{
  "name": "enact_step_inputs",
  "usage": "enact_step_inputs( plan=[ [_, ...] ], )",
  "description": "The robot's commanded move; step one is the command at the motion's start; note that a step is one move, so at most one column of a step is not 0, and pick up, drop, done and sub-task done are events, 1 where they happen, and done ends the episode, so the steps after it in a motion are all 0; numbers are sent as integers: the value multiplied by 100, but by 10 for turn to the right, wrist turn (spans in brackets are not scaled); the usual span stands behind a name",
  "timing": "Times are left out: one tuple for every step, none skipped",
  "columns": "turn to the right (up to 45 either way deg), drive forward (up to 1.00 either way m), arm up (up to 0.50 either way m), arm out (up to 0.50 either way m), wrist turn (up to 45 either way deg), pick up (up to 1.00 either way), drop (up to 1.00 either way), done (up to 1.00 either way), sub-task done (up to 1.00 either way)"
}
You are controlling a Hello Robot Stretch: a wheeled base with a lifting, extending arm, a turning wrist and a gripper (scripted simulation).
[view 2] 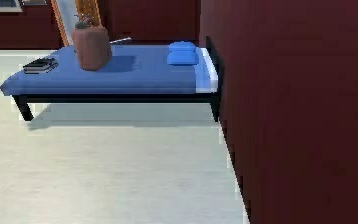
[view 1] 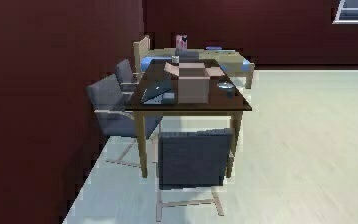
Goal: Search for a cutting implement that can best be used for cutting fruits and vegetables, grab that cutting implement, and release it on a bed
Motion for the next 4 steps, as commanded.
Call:
enact_step_inputs(
  plan=[
    [0, 10, 0, 0, 0, 0, 0, 0, 0],
    [450, 0, 0, 0, 0, 0, 0, 0, 0],
    [180, 0, 0, 0, 0, 0, 0, 0, 0],
    [0, 100, 0, 0, 0, 0, 0, 0, 0]
  ],
)
